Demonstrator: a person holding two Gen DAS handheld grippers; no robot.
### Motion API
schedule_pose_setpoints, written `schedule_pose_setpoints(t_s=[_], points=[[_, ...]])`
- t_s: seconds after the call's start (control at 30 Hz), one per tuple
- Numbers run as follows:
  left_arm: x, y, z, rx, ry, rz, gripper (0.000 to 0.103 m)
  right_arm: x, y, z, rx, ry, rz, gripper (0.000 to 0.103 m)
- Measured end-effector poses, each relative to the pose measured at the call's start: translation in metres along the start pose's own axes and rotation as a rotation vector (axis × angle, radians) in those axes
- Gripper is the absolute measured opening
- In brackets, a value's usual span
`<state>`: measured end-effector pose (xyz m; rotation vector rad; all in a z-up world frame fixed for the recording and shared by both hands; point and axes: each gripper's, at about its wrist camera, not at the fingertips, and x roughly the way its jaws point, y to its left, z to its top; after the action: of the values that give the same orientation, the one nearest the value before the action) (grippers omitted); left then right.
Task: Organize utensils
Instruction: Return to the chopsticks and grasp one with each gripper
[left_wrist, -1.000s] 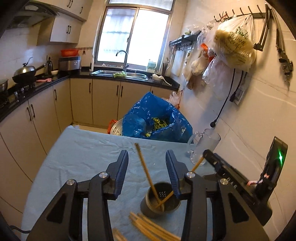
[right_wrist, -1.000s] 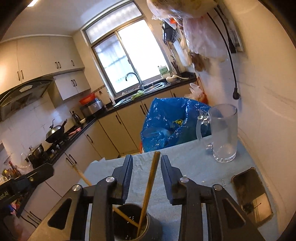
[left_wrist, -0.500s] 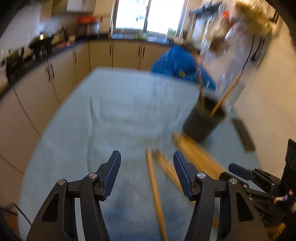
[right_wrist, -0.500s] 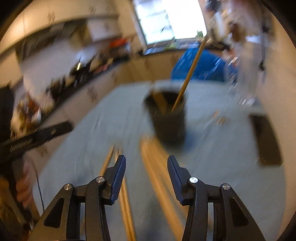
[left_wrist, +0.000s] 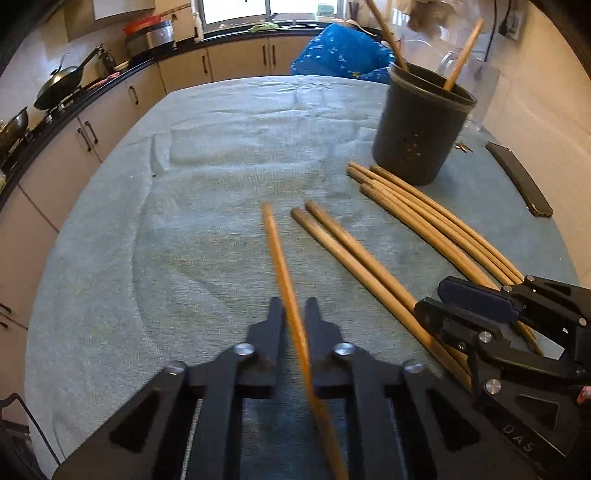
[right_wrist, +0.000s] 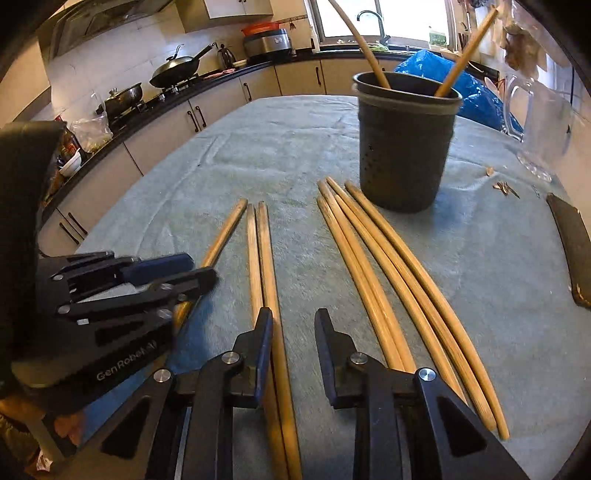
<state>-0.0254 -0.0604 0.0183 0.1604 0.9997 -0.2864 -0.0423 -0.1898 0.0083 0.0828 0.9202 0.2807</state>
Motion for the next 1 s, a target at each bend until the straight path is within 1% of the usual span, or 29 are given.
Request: schedule_pose_setpoints(t_s=[0.17, 0.23, 0.3, 0.37, 0.43, 0.53, 0.6, 0.73, 0.8, 0.9, 1.0], points=[[-0.008, 0.017, -0.002, -0.048, 0.009, -0.027, 0.007, 0.008, 0.009, 0.011, -0.021, 0.011, -0.048, 0.025], [-0.010, 0.022, -0.004, -0.068, 0.017, -0.050, 0.007, 0.015, 0.010, 0.016, -0.028, 0.037, -0.065, 0.025], [-0.012, 0.027, -0.006, -0.084, 0.027, -0.072, 0.007, 0.017, 0.016, 0.019, -0.055, 0.039, -0.101, 0.023], [-0.015, 0.031, -0.009, -0.095, 0.037, -0.088, 0.007, 0.016, 0.013, 0.021, -0.025, 0.050, -0.134, 0.009], [-0.019, 0.037, -0.013, -0.105, 0.051, -0.112, 0.007, 0.011, 0.003, 0.021, 0.033, 0.058, -0.120, 0.008], [-0.025, 0.048, -0.022, -0.116, 0.083, -0.148, 0.007, -0.001, -0.010, 0.012, 0.096, 0.081, -0.101, 0.008], [-0.029, 0.053, -0.030, -0.104, 0.106, -0.172, 0.007, -0.011, -0.017, 0.002, 0.111, 0.109, -0.086, 0.008], [-0.039, 0.055, -0.044, -0.055, 0.143, -0.181, 0.007, -0.030, -0.021, -0.020, 0.094, 0.155, -0.056, 0.008], [-0.042, 0.057, -0.048, -0.040, 0.158, -0.187, 0.008, -0.034, -0.022, -0.026, 0.084, 0.165, -0.045, 0.010], [-0.040, 0.056, -0.044, -0.034, 0.178, -0.182, 0.009, -0.034, -0.024, -0.024, 0.066, 0.175, -0.052, 0.011], [-0.033, 0.048, -0.034, -0.001, 0.208, -0.152, 0.009, -0.026, -0.020, -0.014, 0.053, 0.184, -0.078, 0.015]])
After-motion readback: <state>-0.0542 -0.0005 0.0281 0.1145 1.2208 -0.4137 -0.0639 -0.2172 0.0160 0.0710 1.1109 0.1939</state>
